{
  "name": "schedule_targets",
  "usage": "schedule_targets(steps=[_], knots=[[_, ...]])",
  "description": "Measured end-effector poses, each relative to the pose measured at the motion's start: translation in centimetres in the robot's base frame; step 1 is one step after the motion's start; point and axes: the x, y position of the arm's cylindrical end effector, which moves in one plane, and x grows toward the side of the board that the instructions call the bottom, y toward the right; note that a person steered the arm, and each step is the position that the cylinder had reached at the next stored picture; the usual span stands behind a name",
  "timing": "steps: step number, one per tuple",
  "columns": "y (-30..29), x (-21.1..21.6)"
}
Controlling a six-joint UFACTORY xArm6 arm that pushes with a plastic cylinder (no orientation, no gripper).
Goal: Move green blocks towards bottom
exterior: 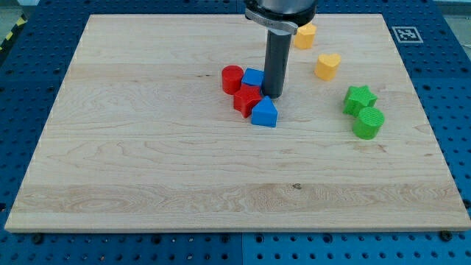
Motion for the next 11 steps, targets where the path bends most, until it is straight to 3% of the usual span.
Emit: schedule_targets(steps=[2, 4, 8, 11], knots=[[1.1, -2.2], [8.8, -3.4], [14.0, 3.1], [15.0, 3.6]])
